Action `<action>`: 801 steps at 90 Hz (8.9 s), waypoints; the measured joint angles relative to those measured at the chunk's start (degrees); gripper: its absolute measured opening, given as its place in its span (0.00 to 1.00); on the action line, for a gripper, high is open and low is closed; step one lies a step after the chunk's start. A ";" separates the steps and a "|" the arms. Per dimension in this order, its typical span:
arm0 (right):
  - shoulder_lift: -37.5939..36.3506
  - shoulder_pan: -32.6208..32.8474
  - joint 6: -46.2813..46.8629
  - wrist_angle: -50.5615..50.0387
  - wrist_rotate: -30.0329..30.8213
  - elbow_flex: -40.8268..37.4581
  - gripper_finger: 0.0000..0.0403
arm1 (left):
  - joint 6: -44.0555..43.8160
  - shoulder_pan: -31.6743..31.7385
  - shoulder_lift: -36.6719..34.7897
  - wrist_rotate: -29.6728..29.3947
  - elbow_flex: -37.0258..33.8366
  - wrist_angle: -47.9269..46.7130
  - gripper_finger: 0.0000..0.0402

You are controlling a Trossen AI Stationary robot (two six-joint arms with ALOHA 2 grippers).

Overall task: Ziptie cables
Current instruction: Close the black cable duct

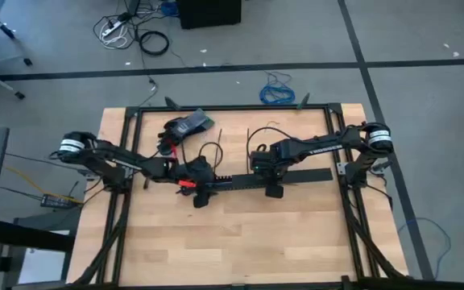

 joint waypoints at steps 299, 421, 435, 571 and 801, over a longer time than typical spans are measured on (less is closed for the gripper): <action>4.17 1.37 -4.48 -5.07 6.44 11.62 0.00 | -2.43 -0.22 7.58 -4.72 0.15 3.08 0.58; 7.39 -2.84 -7.56 9.23 -2.95 5.38 0.00 | 4.43 -4.96 7.51 -12.54 10.39 -21.06 0.83; 7.41 -2.84 -7.57 8.90 -2.97 5.38 0.00 | 5.32 -6.92 7.28 -13.17 12.22 -24.04 0.85; 7.41 -2.99 -8.11 8.34 -5.11 5.27 0.00 | -9.97 -6.93 -7.32 -5.54 -8.55 -13.79 0.83; 13.34 -3.28 -11.93 29.18 -16.63 7.61 0.00 | -6.67 -6.93 -6.19 -9.53 -8.35 -10.65 0.61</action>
